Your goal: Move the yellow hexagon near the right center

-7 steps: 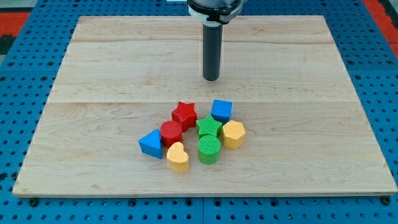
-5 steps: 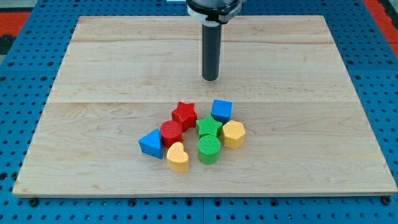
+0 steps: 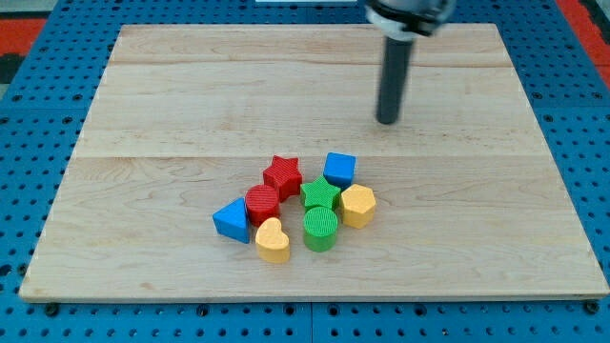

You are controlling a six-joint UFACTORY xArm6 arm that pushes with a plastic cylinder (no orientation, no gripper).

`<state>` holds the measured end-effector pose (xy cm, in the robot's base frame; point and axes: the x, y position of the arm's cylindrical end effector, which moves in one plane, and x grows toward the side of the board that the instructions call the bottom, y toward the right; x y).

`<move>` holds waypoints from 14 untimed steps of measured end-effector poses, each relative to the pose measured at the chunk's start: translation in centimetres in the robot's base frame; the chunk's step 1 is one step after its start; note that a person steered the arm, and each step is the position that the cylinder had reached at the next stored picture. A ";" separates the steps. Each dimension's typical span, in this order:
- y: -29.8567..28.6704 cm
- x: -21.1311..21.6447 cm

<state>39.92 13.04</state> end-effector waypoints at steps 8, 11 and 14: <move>-7.5 4.6; 5.9 3.2; -2.9 4.1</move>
<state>44.05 10.11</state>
